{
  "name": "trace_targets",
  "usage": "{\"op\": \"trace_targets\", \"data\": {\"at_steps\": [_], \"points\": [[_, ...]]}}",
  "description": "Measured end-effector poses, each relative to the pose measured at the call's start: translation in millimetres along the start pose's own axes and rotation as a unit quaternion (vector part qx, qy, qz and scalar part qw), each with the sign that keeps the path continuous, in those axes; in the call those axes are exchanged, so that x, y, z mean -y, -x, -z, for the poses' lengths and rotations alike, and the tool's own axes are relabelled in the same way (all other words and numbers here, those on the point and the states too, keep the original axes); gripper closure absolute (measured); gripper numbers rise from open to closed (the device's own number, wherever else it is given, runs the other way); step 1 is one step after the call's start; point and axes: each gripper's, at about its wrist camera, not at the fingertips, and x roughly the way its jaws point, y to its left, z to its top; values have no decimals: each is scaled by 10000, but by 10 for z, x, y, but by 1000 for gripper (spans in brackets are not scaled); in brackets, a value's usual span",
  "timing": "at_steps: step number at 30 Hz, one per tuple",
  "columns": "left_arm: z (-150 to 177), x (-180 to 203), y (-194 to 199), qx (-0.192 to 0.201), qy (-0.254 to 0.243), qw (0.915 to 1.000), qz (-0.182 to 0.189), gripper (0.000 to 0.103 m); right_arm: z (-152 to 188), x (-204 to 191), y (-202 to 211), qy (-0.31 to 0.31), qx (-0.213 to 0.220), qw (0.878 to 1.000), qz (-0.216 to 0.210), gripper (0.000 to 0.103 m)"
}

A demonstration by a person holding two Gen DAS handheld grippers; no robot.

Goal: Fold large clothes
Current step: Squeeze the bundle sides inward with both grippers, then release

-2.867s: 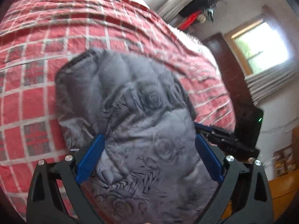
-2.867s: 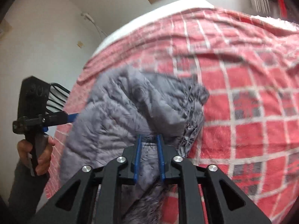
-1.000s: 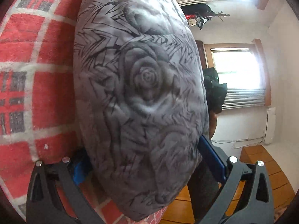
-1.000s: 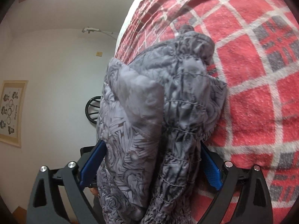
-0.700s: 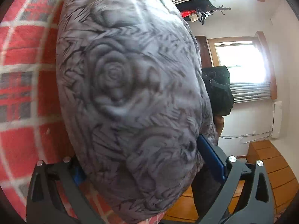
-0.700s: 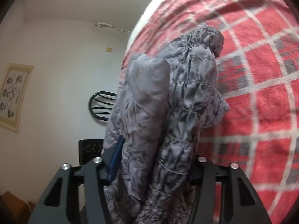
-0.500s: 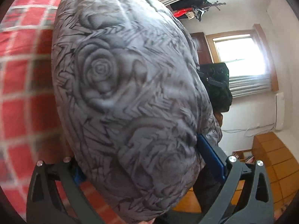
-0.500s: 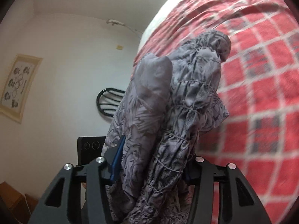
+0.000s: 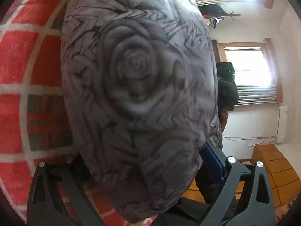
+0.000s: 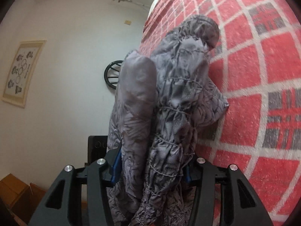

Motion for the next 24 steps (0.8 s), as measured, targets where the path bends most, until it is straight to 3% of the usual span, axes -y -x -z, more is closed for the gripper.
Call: {"op": "trace_targets", "data": {"at_steps": [3, 8, 12, 16, 19, 21, 24], "points": [[37, 84, -25, 24, -61, 10000, -20, 8, 60, -6, 82, 4, 28, 9999, 116, 52], [111, 81, 123, 39, -16, 10000, 12, 7, 198, -215, 254, 116, 96, 9989, 446, 41], [194, 107, 396, 173, -190, 9992, -311, 7, 301, -611, 460, 800, 252, 9872, 1360, 40], [79, 366, 918, 940, -606, 9912, -708, 5, 536, -1334, 494, 2011, 513, 9559, 2078, 40], [-127, 619, 1122, 1468, -930, 9808, -886, 5, 845, -1760, 202, 2815, 186, 9310, 2316, 40], [-308, 735, 1098, 1522, -1084, 9783, -898, 5, 1037, -1844, 13, 3213, -171, 9115, 2563, 42], [-600, 743, 871, 1235, -1056, 9820, -964, 5, 1306, -1653, -246, 3529, -608, 8837, 3014, 44]]}}
